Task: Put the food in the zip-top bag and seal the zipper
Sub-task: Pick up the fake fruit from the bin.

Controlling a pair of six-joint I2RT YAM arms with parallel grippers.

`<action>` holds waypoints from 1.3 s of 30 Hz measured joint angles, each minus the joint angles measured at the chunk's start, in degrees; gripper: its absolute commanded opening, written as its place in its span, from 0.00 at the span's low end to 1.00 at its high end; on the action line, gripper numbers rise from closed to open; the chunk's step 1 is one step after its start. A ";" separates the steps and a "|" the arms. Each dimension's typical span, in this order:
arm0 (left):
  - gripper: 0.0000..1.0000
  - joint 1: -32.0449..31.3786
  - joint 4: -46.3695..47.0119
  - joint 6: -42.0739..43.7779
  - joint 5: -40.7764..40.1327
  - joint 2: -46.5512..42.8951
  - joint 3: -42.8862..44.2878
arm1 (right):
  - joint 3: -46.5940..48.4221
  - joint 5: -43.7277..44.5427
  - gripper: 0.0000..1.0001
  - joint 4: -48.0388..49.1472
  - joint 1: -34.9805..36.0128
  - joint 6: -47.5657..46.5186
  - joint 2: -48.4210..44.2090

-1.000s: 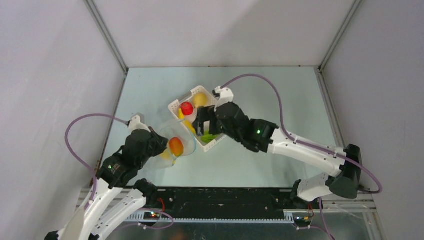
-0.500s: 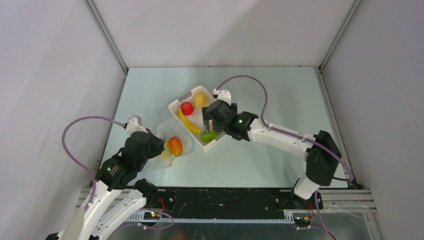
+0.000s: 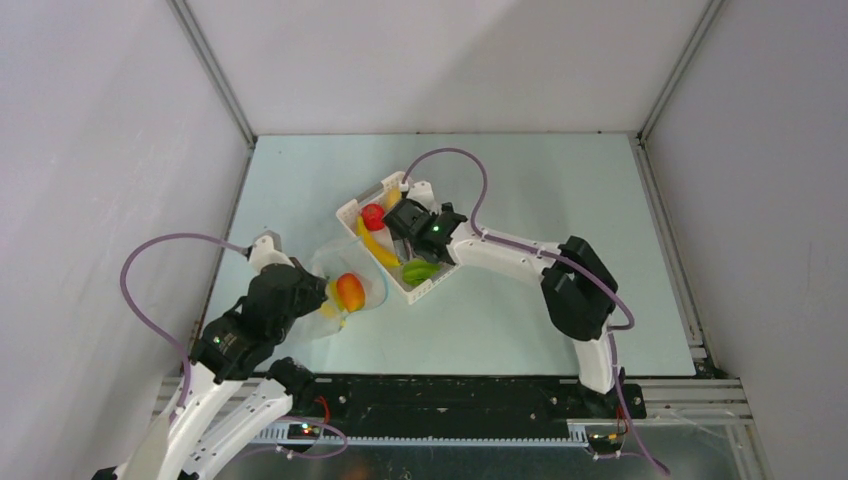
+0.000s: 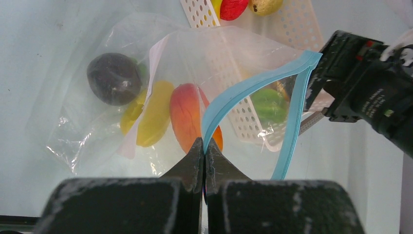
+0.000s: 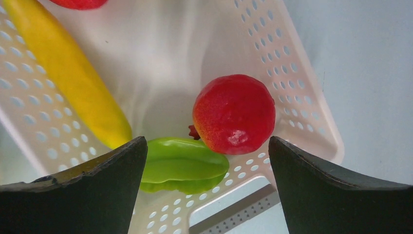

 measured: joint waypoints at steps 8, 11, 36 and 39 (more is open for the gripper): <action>0.00 0.00 -1.20 0.00 -0.55 -2.73 0.00 | 0.57 1.09 0.99 -0.61 -0.33 0.07 4.39; 0.00 0.00 -2.12 0.00 -1.03 -3.89 0.00 | 0.74 1.29 0.98 -0.48 -0.74 0.31 5.66; 0.00 0.00 -3.67 0.02 -1.18 -4.98 0.00 | 0.74 0.33 0.68 8.07 -3.52 2.19 9.81; 0.00 0.00 -3.69 0.00 -1.20 -4.98 0.00 | 0.42 0.00 0.60 9.44 -3.52 2.19 9.81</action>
